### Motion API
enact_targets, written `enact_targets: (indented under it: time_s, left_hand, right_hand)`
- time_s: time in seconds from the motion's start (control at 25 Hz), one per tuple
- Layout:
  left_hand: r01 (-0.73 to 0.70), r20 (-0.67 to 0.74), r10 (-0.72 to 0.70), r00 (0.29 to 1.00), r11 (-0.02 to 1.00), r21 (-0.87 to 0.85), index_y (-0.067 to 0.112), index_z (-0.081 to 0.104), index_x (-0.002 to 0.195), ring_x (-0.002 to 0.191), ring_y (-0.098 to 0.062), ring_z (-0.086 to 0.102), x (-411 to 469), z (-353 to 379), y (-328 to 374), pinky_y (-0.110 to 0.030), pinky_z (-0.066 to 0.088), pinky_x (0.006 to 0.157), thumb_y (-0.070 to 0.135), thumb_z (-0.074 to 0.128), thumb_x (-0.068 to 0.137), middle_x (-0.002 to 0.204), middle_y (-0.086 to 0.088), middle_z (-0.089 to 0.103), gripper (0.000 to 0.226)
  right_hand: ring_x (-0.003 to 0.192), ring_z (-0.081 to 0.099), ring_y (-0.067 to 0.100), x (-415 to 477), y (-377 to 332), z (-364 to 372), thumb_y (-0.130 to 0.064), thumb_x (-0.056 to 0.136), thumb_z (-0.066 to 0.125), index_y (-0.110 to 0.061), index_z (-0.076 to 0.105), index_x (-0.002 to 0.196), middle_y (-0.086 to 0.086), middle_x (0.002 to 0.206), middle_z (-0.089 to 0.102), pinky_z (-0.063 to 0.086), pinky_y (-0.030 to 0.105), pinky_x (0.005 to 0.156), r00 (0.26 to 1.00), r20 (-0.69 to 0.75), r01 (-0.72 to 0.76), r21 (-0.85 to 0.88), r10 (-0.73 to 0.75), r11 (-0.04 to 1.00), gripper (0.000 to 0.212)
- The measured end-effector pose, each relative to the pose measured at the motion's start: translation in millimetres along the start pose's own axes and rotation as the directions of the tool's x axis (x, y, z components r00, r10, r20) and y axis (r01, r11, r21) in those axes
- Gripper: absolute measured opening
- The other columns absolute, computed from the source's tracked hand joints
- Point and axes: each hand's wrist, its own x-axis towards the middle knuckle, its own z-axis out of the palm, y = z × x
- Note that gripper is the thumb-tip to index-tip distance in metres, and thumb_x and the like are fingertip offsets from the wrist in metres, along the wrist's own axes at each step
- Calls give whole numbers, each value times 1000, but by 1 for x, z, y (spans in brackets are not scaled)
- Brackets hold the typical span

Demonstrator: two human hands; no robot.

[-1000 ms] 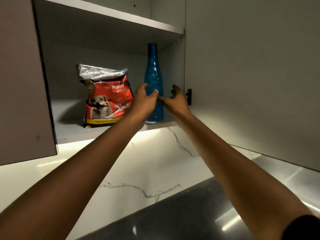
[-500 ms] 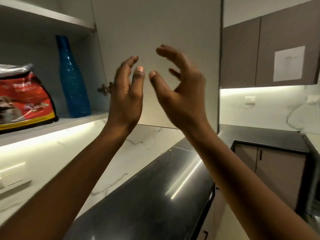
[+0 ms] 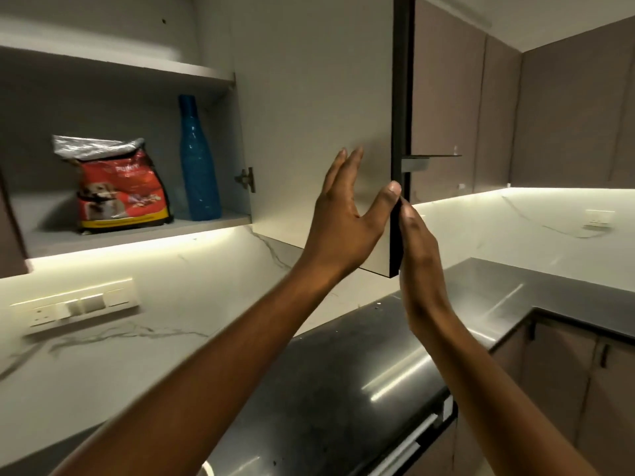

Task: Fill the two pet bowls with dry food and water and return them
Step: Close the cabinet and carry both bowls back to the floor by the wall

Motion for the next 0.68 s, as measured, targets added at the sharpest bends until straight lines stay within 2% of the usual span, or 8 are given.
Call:
enact_targets:
  time_s: [0.04,0.12,0.16,0.2,0.32,0.44,0.56,0.68]
  left_hand:
    - [2,-1,-2,1000,1000,13,26,28,167,162,-15,22,-5,-1,1,-24,27,121,48,60,103,178,4,20,75]
    - [0,-23,1,1000,999,44,23,24,168,163,-15,22,-17,-8,0,-33,31,127,45,61,103,178,3,20,78]
    - [4,-45,-2,999,999,53,22,22,169,163,-15,22,-24,-15,-2,-35,30,129,44,61,104,178,3,20,79]
    - [8,-76,-4,997,999,51,21,22,169,163,-15,23,-32,-24,-4,-36,30,129,43,62,104,178,3,22,80]
    - [-34,-202,36,979,999,13,22,31,166,153,-8,43,-59,-67,-17,-34,42,123,36,61,105,167,8,43,70]
    - [-31,-330,48,943,998,56,32,37,155,129,13,57,-82,-122,-37,-18,50,110,27,59,107,143,29,55,53]
    - [49,-398,4,917,991,125,17,44,159,134,-2,62,-96,-188,-64,-27,55,108,27,57,108,152,8,60,53]
    - [126,-444,-40,895,978,166,27,47,152,117,18,61,-98,-251,-94,-4,50,95,21,59,107,138,27,57,47]
  right_hand:
    - [100,66,-23,-5,0,3,-48,114,37,-27,56,145,-18,118,65,55,3,75,1000,13,-10,39,10,999,42]
    - [120,69,0,-15,0,10,-60,103,39,-25,61,142,-1,127,71,61,26,101,999,25,-22,112,19,993,57]
    - [128,68,11,-22,0,15,-59,101,38,-29,63,137,4,132,71,57,38,112,998,55,-13,146,5,989,54]
    - [133,66,16,-28,-1,23,-57,102,36,-36,64,134,2,136,71,53,40,116,994,102,7,162,-23,987,47]
    - [142,56,-2,-51,-8,59,-50,106,30,-54,55,139,-32,142,62,47,16,114,935,321,99,162,-148,982,42]
    - [151,38,-13,-59,-5,104,-50,110,30,-51,41,156,-40,157,43,34,3,113,826,512,175,167,-237,970,48]
    - [159,15,-14,-64,2,164,-48,113,33,-59,21,161,-40,171,17,16,13,125,691,652,323,109,-313,940,51]
    - [162,-9,-7,-67,15,234,-46,116,33,-54,6,167,-34,175,-6,4,21,126,588,711,577,-33,-387,816,58]
